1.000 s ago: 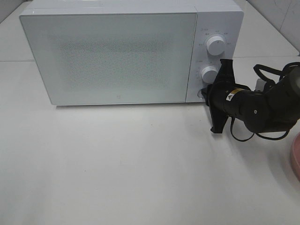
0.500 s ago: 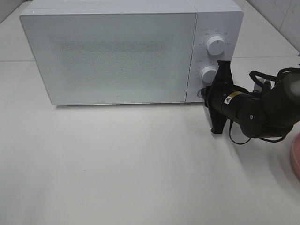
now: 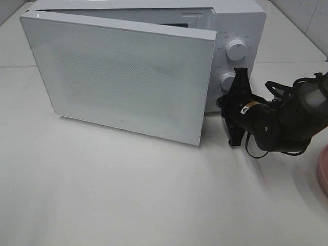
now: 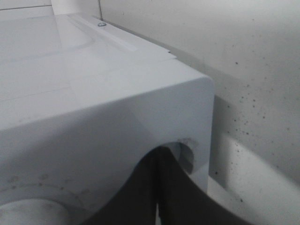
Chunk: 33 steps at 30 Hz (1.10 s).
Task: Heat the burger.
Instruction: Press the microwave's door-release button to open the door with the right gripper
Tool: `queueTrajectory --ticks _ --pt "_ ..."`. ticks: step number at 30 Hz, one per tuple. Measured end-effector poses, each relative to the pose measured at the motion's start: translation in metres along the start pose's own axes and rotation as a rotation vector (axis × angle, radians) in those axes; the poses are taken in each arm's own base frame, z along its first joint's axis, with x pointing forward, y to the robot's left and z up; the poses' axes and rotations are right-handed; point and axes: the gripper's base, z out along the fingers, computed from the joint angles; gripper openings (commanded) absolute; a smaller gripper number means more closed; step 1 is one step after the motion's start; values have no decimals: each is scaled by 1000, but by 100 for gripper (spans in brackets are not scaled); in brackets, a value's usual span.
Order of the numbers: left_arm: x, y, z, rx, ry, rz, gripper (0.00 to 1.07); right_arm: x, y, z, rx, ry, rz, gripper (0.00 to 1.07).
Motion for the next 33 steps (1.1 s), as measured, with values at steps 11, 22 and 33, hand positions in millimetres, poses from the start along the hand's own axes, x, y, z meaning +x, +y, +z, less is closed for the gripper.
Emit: queueTrajectory --ticks 11,22,33 --pt "0 0 0 0 0 0 100 1 0 0 7 -14 14 0" --pt "0 0 0 0 0 0 100 2 -1 0 44 -13 17 0" --pt "0 0 0 0 0 0 100 1 5 -18 42 -9 43 0"
